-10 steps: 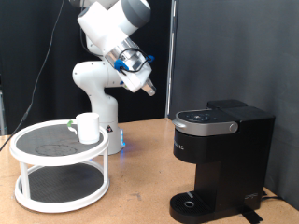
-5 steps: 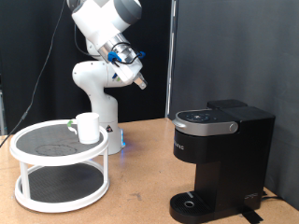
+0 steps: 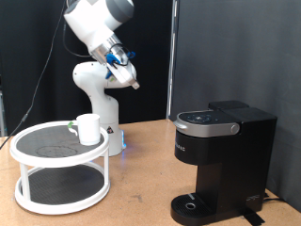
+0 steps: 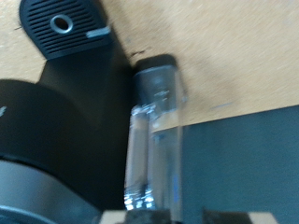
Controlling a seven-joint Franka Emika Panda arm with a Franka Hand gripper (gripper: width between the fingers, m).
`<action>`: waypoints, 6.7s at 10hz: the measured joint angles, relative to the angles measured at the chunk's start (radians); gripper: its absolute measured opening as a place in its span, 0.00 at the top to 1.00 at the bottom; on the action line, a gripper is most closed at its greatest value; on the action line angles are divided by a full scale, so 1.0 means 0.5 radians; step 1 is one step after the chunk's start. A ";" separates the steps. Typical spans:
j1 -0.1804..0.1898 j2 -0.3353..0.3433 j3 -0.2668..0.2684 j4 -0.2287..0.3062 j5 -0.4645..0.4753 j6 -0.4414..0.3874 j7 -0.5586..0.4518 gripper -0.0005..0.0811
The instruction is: Make a cup of coffee with the keurig machine
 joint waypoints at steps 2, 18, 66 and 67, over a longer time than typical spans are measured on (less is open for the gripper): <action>-0.068 -0.077 -0.100 0.011 -0.125 -0.159 -0.095 0.99; -0.397 -0.085 -0.735 0.225 -0.435 -0.349 -0.410 0.99; 0.203 0.473 -0.591 -0.081 0.398 0.658 -0.488 0.99; 0.264 0.532 -0.584 -0.056 0.457 0.710 -0.494 0.99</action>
